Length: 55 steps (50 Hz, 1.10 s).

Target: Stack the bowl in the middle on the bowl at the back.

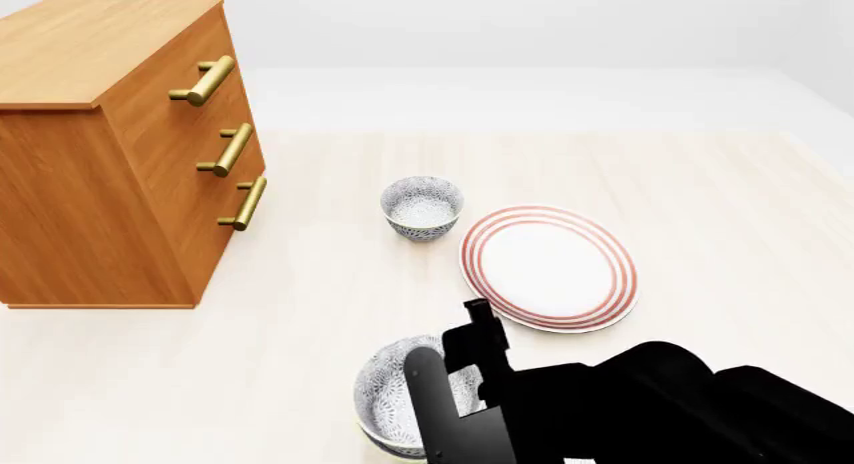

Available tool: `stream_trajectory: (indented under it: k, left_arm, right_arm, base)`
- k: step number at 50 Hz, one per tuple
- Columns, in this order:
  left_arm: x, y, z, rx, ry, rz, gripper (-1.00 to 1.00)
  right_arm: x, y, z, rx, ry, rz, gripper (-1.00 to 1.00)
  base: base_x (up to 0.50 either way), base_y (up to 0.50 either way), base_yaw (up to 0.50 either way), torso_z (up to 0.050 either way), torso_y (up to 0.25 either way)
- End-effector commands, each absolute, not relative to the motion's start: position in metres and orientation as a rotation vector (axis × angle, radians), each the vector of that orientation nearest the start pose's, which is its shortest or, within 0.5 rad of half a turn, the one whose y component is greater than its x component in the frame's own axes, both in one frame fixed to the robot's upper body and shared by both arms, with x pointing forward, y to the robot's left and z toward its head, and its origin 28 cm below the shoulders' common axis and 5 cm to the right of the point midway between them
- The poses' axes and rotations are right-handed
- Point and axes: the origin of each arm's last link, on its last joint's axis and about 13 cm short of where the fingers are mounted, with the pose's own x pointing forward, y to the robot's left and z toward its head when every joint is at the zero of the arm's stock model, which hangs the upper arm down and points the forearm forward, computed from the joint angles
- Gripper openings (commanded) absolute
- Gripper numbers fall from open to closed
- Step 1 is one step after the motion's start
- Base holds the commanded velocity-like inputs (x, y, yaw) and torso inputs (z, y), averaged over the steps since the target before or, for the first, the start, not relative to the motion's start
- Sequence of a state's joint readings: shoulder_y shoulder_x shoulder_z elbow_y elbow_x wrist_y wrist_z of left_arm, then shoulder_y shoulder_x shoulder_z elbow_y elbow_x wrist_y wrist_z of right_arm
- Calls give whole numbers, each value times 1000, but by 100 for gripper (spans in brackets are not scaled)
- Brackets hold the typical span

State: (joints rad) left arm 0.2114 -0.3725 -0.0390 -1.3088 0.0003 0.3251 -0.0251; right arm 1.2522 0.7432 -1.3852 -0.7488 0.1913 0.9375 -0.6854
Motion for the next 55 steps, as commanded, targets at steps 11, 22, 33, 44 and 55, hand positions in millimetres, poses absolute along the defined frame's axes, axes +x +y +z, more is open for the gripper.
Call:
stream_trajectory:
  k: [11,22,33,44,55]
  left_arm:
    - [-46,367,-129,371,1169,207,100]
    - [-46,367,-129,384,1170,203,100]
    - [-46,367,-129,400,1175,184,100]
    - [-46,367,-129,400,1171,183,100]
    - [-45,367,-129,404,1164,184,100]
  right_arm:
    - [238,-88,233,-1344,215,1283,100]
    - [227,-103,289,-1410,195,1167,100]
    - [209,-120,296,-1381,238,1045,100]
    - [195,-152,298,-1303,282,823,100]
    - [176,-180,282,-1076,251,599,100]
  base:
    - [0,0,0,0,0]
    - [0,0,0,0,0]
    - [0,0,0,0,0]
    - [0,0,0,0,0]
    - [0,0,0,0,0]
